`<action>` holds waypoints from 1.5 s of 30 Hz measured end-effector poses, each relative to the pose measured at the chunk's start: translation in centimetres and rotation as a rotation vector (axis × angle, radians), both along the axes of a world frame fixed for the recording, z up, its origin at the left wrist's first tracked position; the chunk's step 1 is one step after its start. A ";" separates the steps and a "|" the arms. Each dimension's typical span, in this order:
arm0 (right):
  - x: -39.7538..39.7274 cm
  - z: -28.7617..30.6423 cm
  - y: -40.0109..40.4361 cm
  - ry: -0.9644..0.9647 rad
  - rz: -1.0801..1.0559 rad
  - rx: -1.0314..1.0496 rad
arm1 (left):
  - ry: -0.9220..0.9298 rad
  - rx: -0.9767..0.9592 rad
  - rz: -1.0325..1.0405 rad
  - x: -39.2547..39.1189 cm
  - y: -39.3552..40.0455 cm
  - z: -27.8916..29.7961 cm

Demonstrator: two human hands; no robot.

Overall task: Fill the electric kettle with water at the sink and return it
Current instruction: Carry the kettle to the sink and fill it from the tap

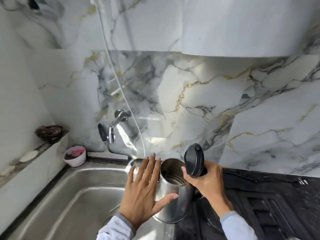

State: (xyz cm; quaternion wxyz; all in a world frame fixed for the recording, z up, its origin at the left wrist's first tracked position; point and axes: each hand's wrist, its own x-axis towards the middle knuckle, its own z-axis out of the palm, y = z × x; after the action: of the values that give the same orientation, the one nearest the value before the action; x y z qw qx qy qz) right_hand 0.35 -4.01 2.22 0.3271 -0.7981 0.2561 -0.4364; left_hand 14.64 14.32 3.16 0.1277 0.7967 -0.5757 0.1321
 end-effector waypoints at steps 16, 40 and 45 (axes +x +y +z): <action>22.5 -6.1 6.8 0.128 -0.026 0.044 | 0.040 0.114 0.074 22.1 7.4 -5.3; 29.4 -8.0 4.1 0.261 -0.190 0.024 | 0.659 -0.165 -0.014 30.2 -4.6 -0.9; 29.9 -7.6 4.1 0.268 -0.201 0.025 | 0.514 -0.036 -0.021 30.8 -2.1 -2.0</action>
State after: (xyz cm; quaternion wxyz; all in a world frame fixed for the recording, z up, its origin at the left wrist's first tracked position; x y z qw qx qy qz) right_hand 30.26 0.11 -5.42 0.2544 -0.8155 0.3814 -0.3533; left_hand 45.46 12.19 1.17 0.2852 0.7958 -0.5302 -0.0658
